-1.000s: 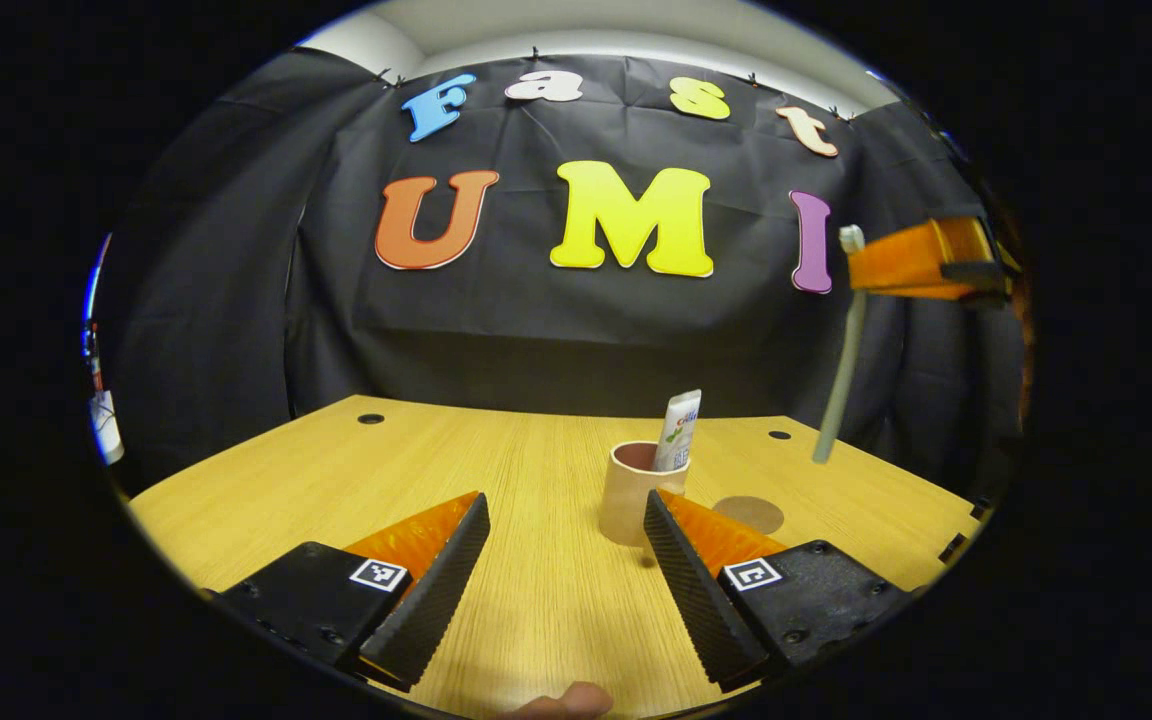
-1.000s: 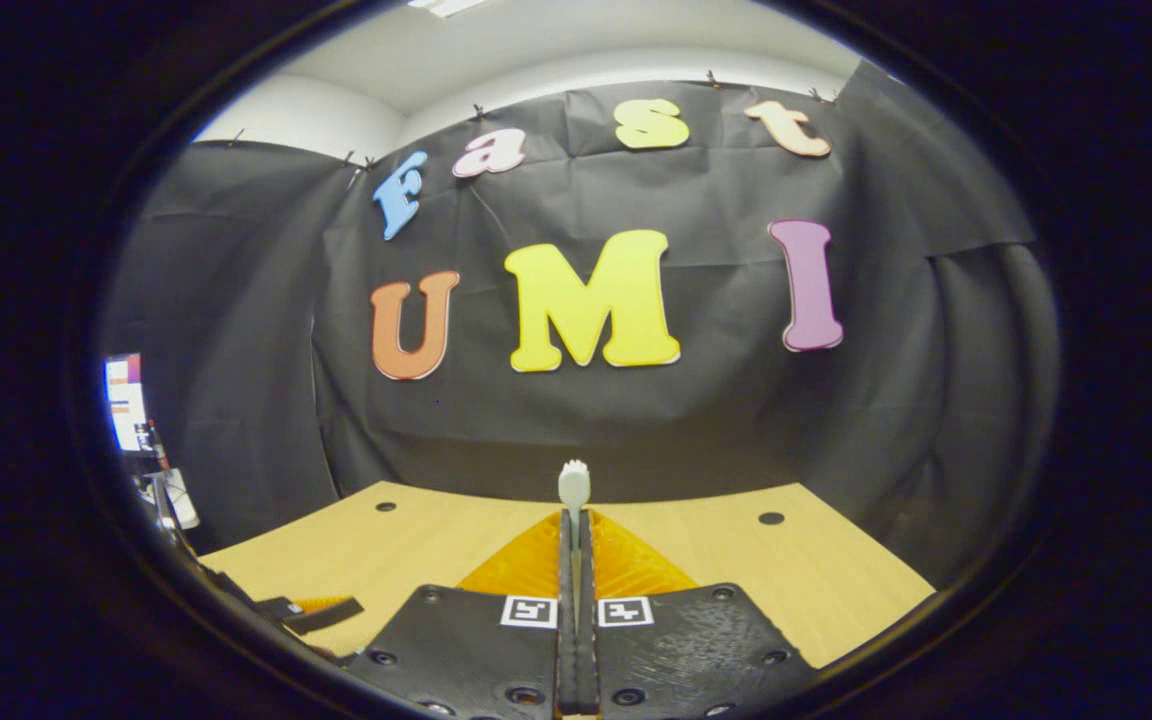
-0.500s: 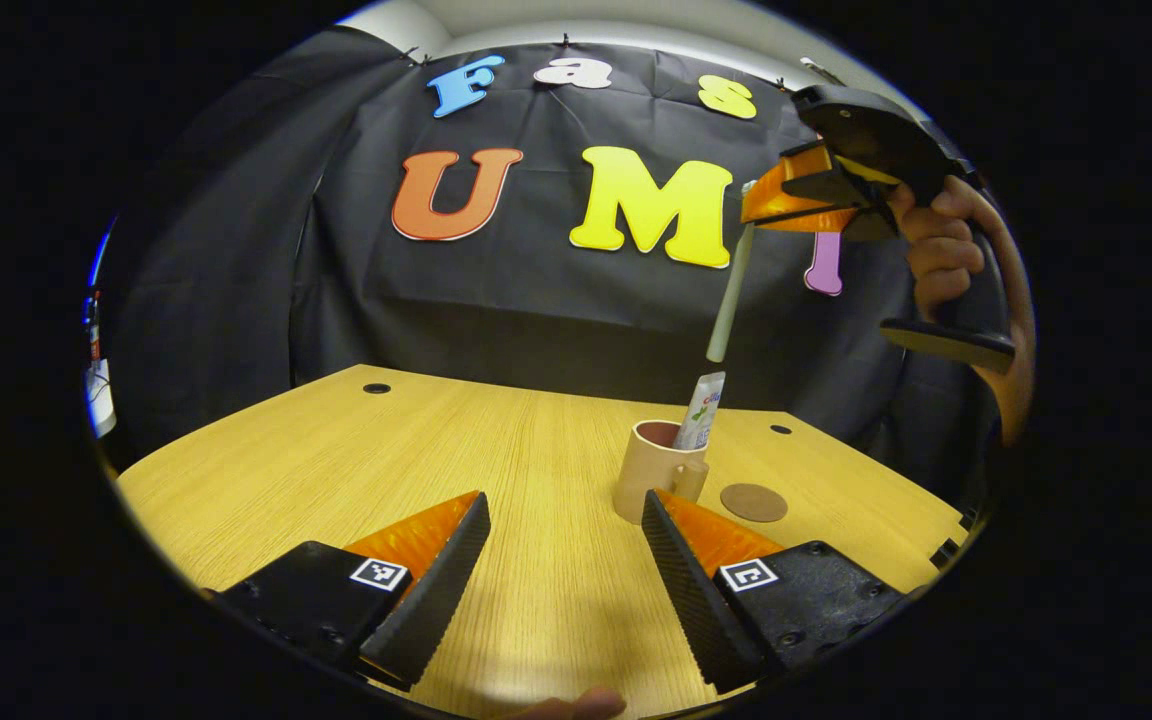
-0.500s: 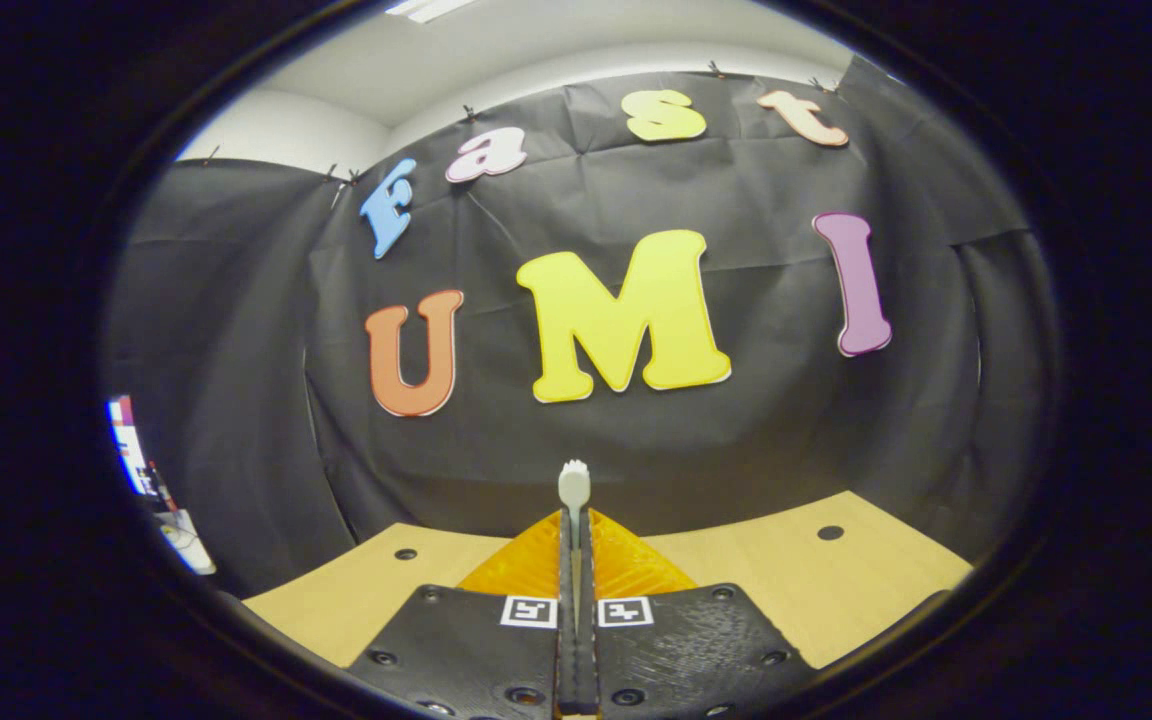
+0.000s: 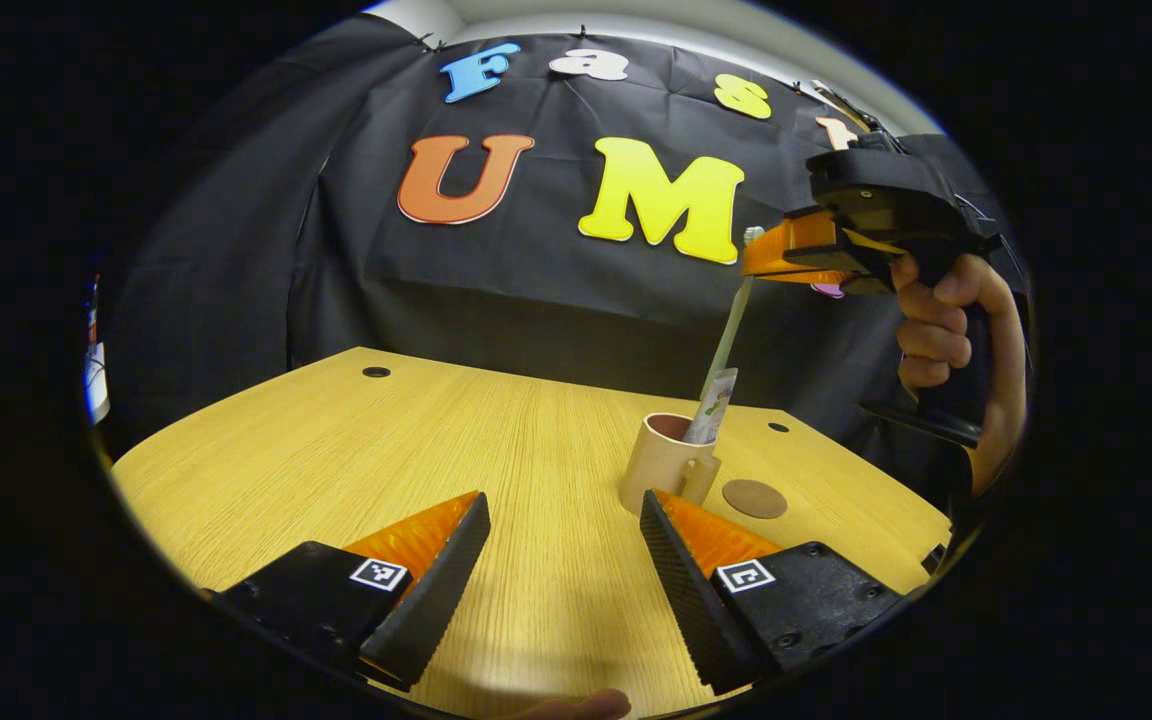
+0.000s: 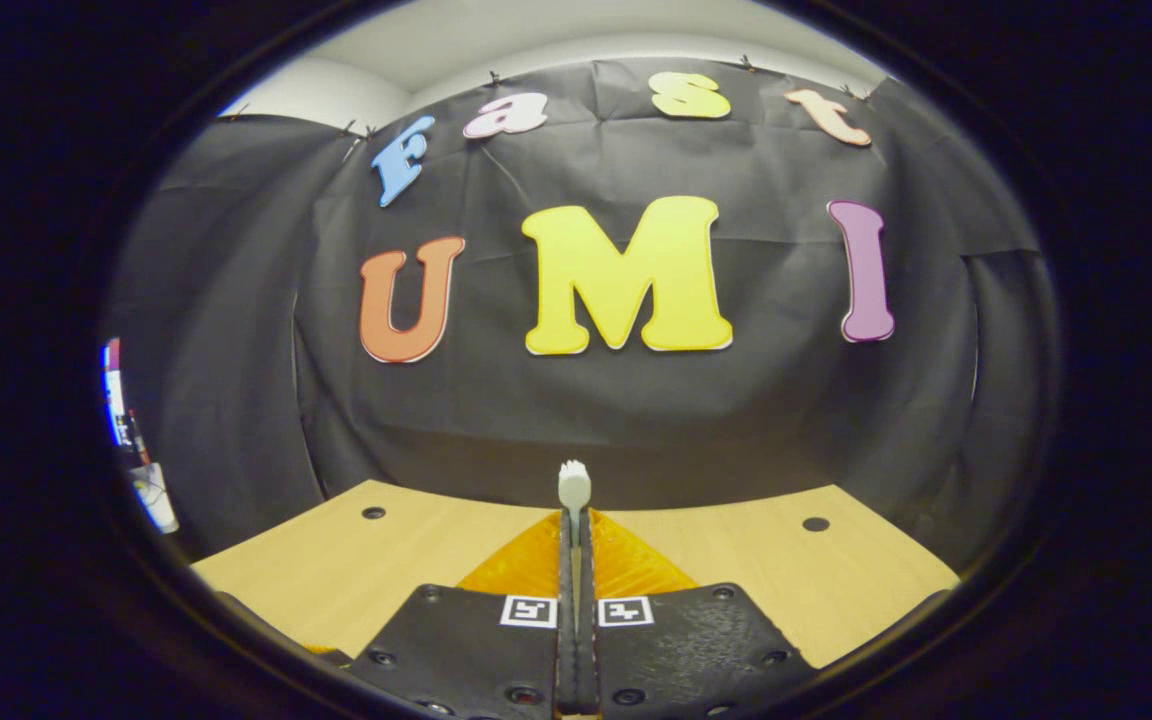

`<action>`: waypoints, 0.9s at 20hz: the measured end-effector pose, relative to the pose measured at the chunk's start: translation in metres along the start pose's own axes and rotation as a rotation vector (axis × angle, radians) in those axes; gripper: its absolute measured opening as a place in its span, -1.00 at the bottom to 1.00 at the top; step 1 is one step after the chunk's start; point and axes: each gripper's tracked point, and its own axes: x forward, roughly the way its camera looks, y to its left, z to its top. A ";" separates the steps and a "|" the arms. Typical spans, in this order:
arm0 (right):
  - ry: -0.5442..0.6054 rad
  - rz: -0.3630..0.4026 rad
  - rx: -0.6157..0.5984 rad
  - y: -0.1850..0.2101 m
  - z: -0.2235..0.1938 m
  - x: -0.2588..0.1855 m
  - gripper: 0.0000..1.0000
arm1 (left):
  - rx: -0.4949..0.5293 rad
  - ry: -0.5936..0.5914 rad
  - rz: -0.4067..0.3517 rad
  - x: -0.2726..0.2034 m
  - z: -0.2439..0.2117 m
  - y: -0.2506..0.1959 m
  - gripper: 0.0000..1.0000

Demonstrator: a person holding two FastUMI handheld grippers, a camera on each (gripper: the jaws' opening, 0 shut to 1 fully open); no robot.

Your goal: Put the toothbrush and toothpaste on the desktop into the cup, then pick up the cup and place it on the coaster on the desktop.

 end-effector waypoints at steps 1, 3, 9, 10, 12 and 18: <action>0.000 0.001 -0.004 0.000 -0.002 -0.002 -0.99 | -0.001 0.006 -0.003 0.002 -0.001 -0.003 0.93; -0.006 -0.011 -0.020 -0.003 -0.003 -0.005 -0.99 | 0.002 0.017 -0.001 0.001 -0.006 -0.004 0.93; 0.004 -0.008 -0.025 -0.004 -0.014 -0.005 -0.73 | 0.011 0.052 -0.005 0.001 -0.020 -0.006 0.93; 0.005 -0.009 -0.033 -0.005 -0.016 -0.006 -0.68 | 0.010 0.059 -0.004 0.001 -0.020 -0.007 0.93; 0.009 -0.009 -0.021 -0.009 -0.016 -0.009 -0.38 | 0.008 0.059 -0.007 0.001 -0.021 -0.008 0.93; -0.029 -0.031 -0.018 -0.028 -0.008 -0.025 0.52 | 0.025 0.073 -0.009 0.002 -0.022 -0.018 0.93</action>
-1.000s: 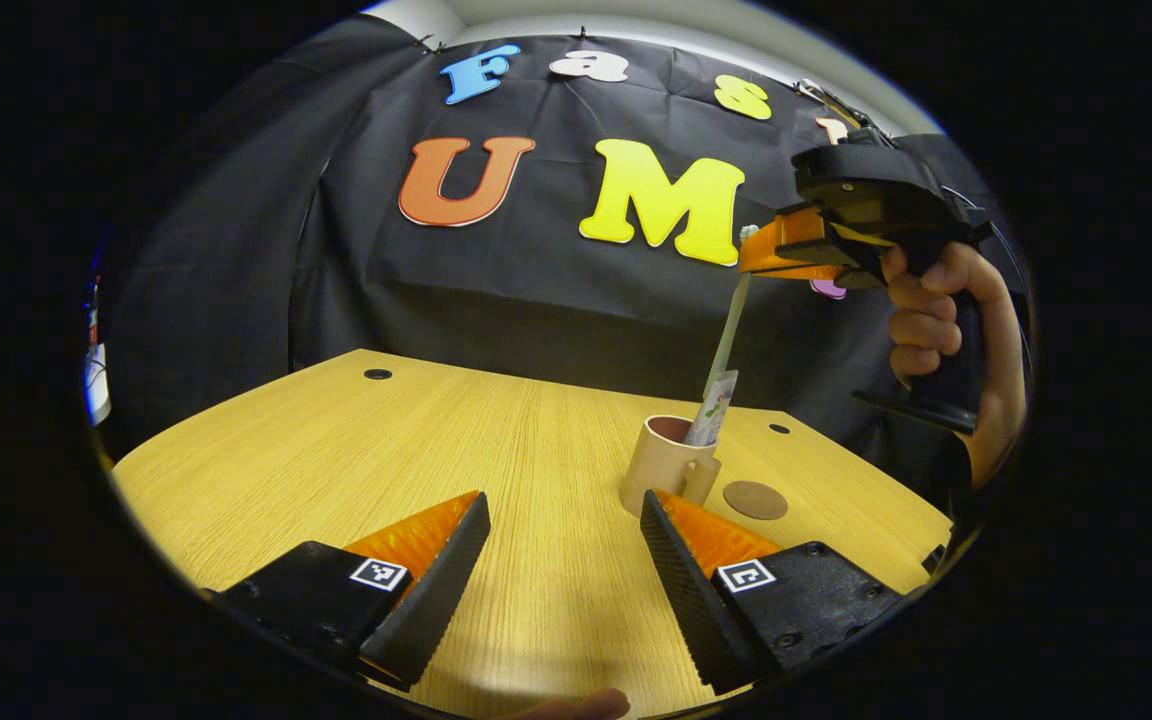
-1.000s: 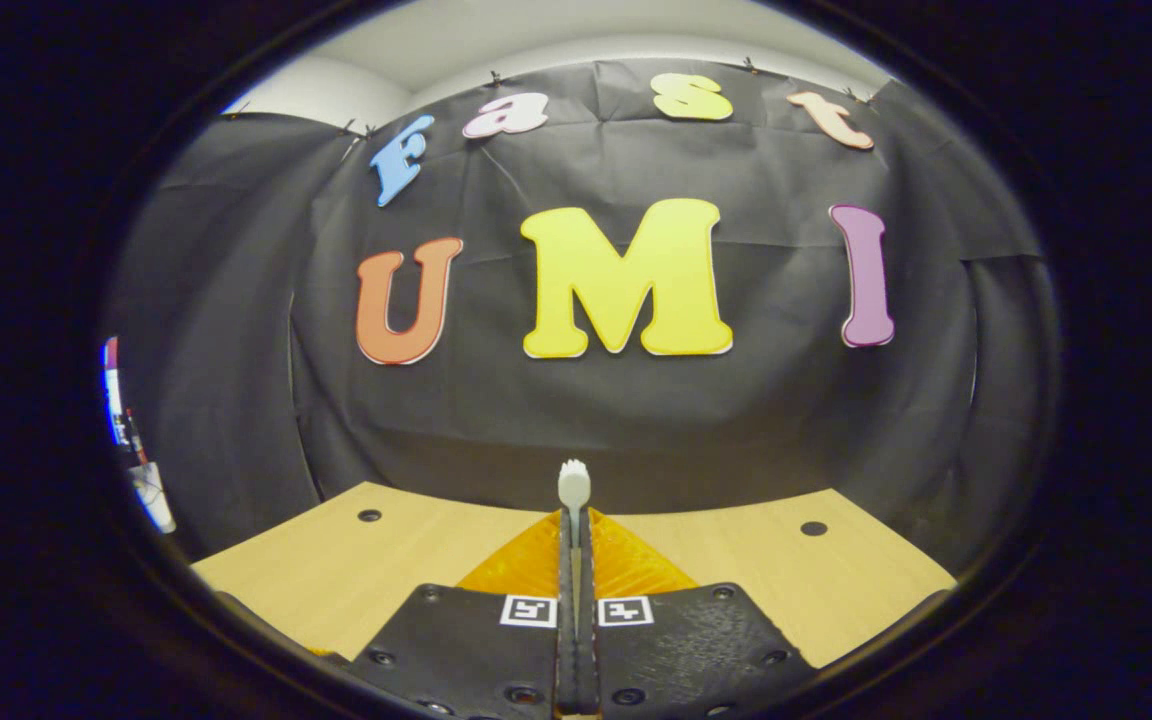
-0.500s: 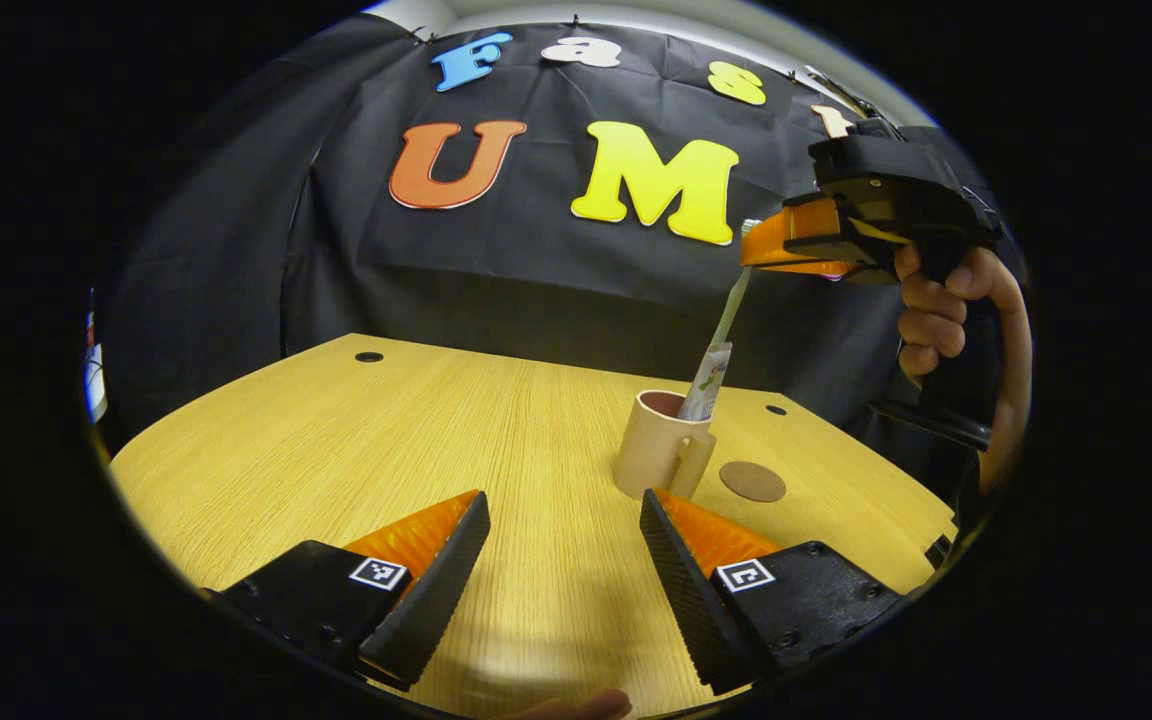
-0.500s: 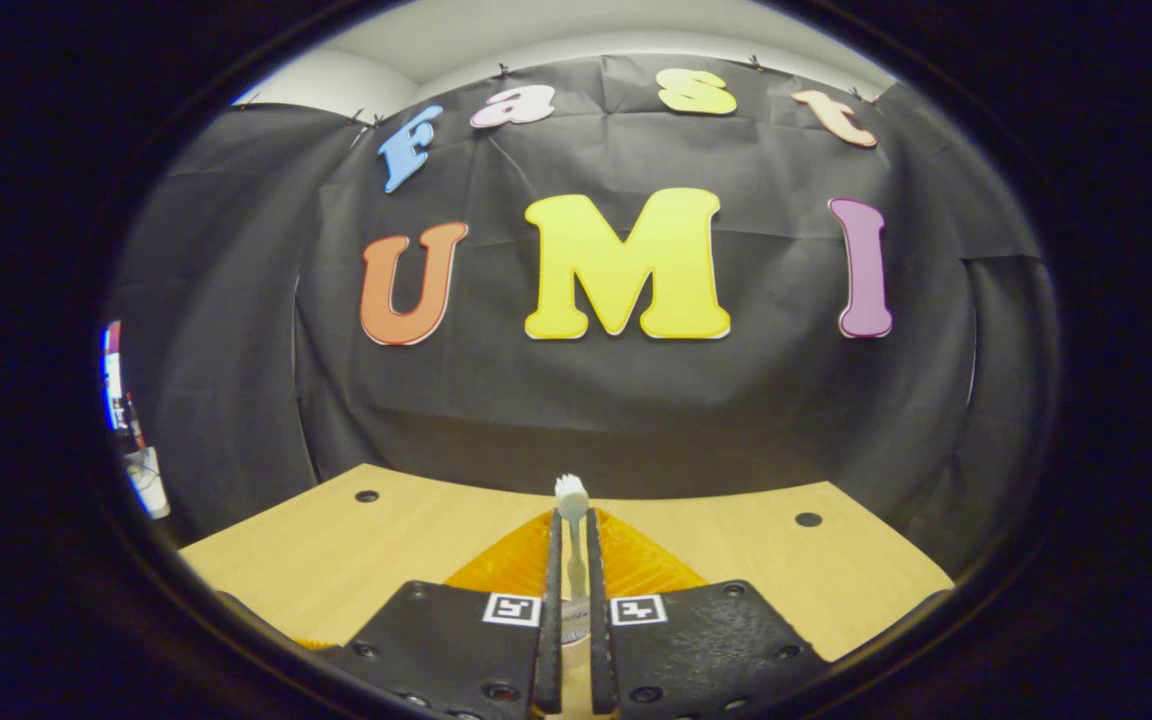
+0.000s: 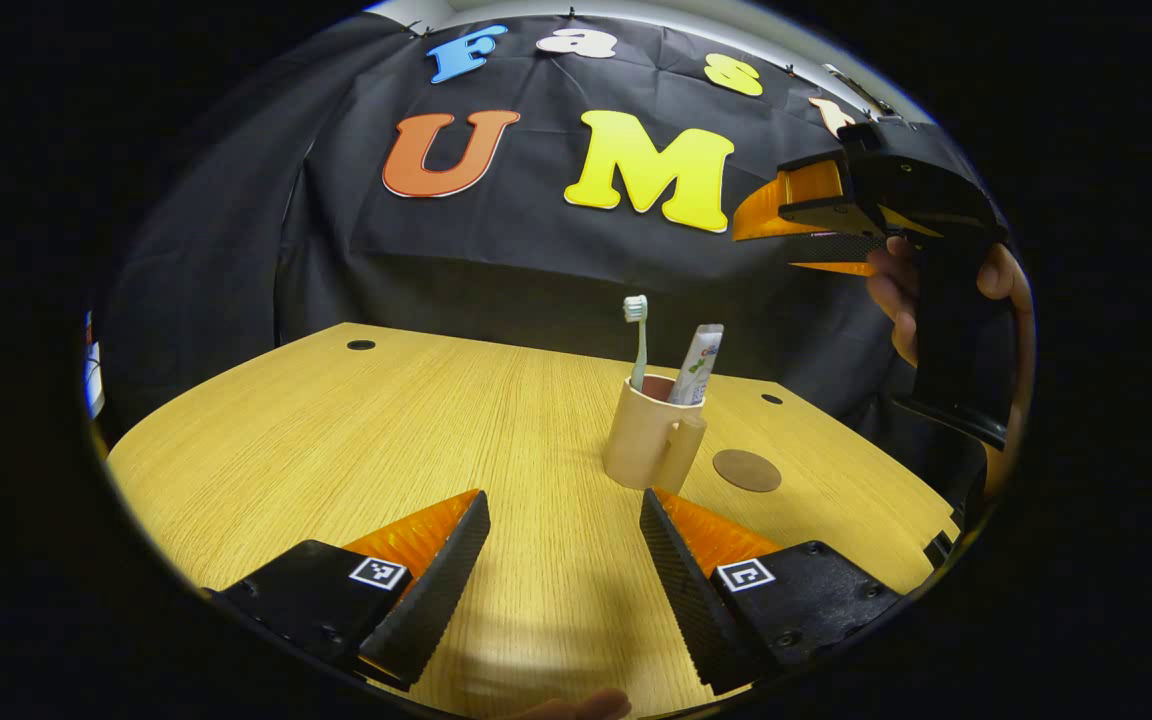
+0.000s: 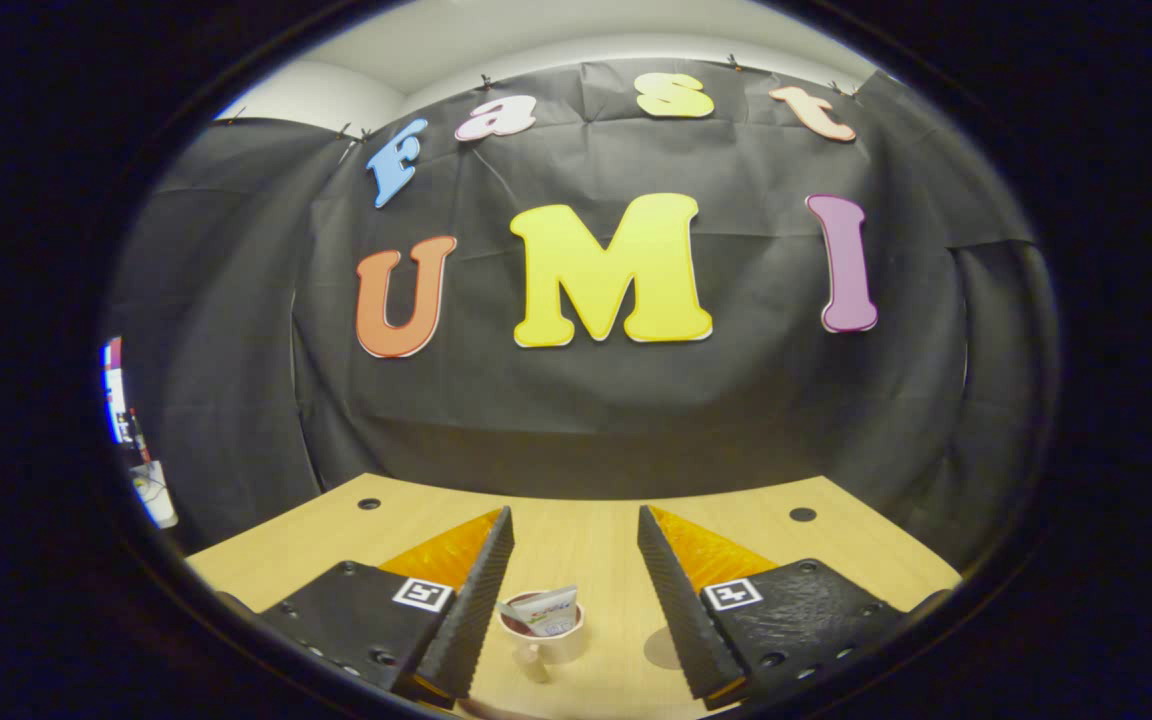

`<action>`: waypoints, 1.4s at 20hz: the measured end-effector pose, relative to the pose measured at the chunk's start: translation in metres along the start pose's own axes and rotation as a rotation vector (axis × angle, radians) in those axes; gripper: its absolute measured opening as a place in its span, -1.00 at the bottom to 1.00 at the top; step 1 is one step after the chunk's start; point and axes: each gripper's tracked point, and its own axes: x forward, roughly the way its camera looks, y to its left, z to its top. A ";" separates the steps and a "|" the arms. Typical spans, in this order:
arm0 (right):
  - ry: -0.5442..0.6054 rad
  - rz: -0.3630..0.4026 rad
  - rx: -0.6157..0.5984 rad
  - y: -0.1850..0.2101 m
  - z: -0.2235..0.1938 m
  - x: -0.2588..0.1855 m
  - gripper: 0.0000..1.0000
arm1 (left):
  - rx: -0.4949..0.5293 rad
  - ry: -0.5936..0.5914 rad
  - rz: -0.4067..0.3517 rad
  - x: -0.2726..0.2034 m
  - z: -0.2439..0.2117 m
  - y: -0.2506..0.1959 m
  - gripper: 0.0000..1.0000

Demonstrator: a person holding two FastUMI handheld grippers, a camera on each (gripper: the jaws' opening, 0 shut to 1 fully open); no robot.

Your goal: Put the toothbrush and toothpaste on the desktop into the cup, then pick up the cup and place it on the coaster on the desktop.

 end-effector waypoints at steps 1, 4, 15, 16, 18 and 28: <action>-0.024 -0.015 -0.021 -0.007 0.005 -0.004 0.62 | 0.013 -0.003 -0.001 -0.002 0.002 -0.004 0.93; -0.056 -0.030 -0.058 -0.023 0.009 -0.018 0.95 | 0.052 -0.028 -0.001 -0.004 0.019 -0.014 0.93; -0.145 -0.128 -0.057 -0.128 0.023 -0.107 0.89 | 0.148 0.051 -0.008 0.014 0.089 -0.053 0.92; -0.160 -0.140 -0.060 -0.138 0.023 -0.115 0.92 | 0.151 0.081 -0.021 0.016 0.093 -0.057 0.92; -0.189 -0.172 -0.068 -0.159 0.023 -0.129 0.89 | 0.120 0.138 -0.060 0.021 0.102 -0.070 0.92; -0.186 -0.129 -0.110 -0.180 -0.006 -0.159 0.89 | -0.020 0.678 -0.040 0.046 0.046 -0.086 0.93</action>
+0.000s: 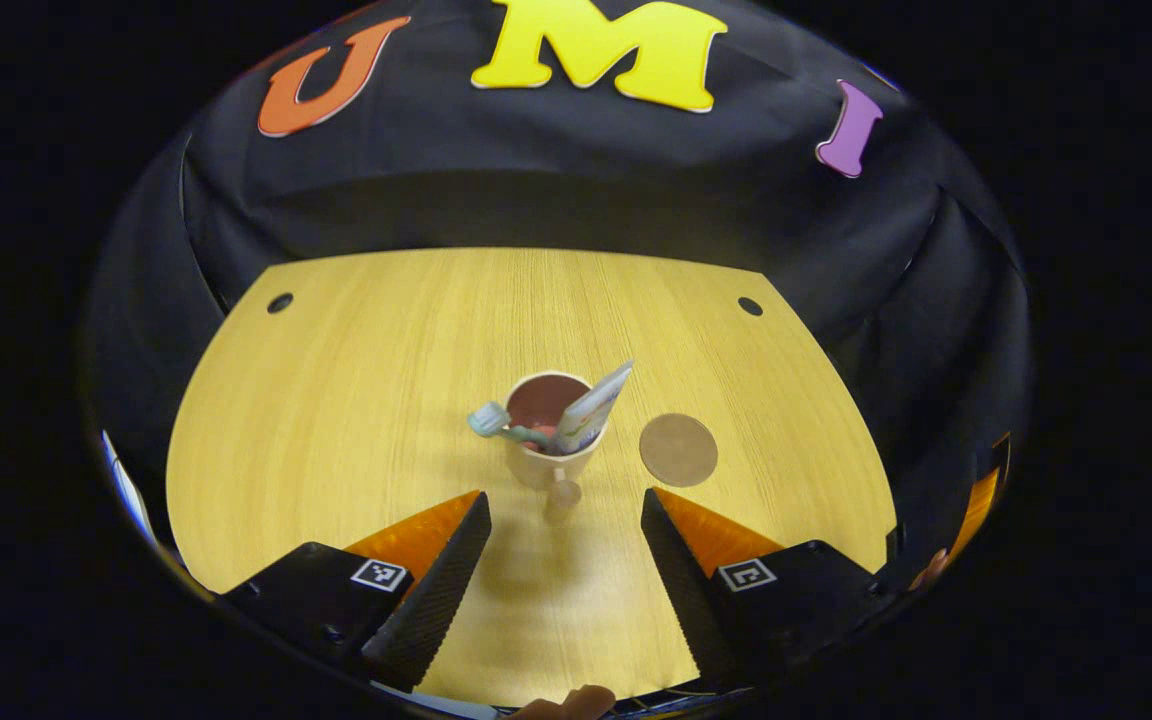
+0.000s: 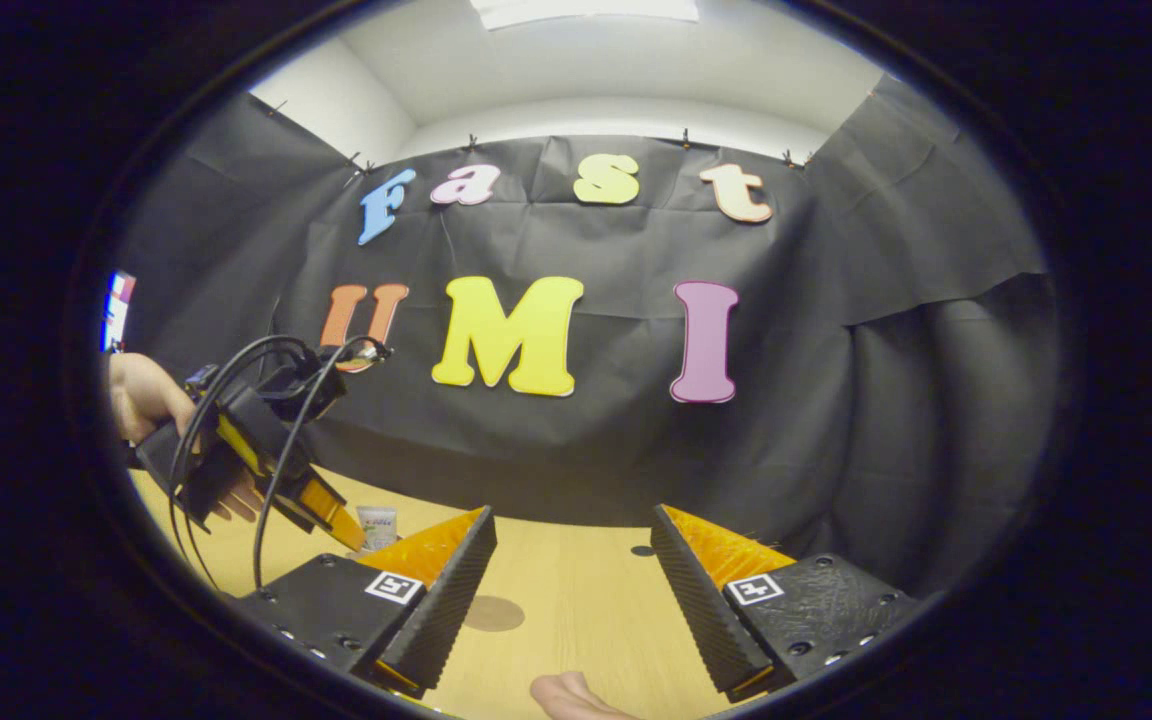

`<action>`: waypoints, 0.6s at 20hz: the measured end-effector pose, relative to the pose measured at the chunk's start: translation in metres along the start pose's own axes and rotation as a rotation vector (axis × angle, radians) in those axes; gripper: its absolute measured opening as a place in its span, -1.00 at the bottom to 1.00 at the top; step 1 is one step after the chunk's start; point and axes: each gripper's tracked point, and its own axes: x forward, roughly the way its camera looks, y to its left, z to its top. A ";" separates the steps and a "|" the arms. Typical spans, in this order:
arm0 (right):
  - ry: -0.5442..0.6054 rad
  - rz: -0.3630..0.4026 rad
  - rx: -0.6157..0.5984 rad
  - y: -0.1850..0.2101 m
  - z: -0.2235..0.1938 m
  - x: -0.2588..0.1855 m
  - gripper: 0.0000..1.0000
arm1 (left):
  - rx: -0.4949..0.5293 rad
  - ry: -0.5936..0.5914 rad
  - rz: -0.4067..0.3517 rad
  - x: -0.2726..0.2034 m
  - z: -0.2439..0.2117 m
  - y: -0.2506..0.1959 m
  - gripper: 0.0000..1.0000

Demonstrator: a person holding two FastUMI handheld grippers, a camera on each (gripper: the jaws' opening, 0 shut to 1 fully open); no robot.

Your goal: Put the toothbrush and toothpaste on the desktop into the cup, then pick up the cup and place it on the coaster on the desktop.

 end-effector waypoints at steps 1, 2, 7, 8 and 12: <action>0.003 0.010 0.007 0.000 -0.002 -0.001 0.89 | -0.032 0.052 -0.002 0.007 -0.003 0.001 0.93; 0.006 0.022 0.020 0.001 -0.004 -0.001 0.93 | -0.056 0.086 0.008 0.013 -0.004 0.004 0.93; -0.026 0.040 0.039 -0.014 -0.002 -0.004 0.89 | -0.081 0.186 0.110 0.035 -0.011 0.033 1.00; -0.045 0.040 0.041 -0.016 0.002 -0.004 0.89 | -0.078 0.203 0.138 0.037 -0.012 0.041 0.94; -0.039 0.050 0.050 -0.020 -0.009 0.001 0.89 | -0.086 0.245 0.162 0.042 -0.011 0.064 0.73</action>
